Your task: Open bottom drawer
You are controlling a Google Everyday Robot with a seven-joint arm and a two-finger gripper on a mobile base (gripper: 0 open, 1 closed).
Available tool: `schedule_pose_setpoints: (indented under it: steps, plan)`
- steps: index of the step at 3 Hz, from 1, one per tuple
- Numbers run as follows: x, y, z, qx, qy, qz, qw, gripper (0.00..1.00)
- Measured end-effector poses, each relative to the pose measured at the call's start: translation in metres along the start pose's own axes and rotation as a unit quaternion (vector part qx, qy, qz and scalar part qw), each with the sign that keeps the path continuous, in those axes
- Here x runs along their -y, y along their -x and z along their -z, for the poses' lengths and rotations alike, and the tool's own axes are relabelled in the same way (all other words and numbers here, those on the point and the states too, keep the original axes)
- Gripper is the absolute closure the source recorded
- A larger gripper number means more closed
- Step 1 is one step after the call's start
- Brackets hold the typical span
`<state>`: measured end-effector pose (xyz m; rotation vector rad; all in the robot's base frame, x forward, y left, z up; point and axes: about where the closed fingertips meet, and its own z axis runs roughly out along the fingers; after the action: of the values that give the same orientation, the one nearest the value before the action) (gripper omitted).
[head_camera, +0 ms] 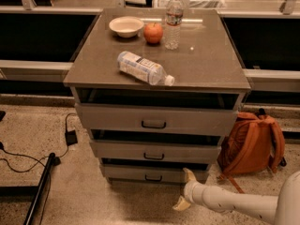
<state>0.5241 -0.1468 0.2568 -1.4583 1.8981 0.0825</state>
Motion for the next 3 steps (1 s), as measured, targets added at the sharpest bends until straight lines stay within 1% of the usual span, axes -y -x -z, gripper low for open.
schedule_pose_setpoints:
  steps: [1, 2, 3]
  plan:
    - [0.008, -0.002, 0.001, 0.005, 0.004, 0.011, 0.9999, 0.00]
    - [0.013, -0.028, -0.015, -0.001, 0.035, 0.017, 0.9993, 0.00]
    - [0.022, -0.057, -0.027, 0.001, 0.054, 0.011, 0.9985, 0.00]
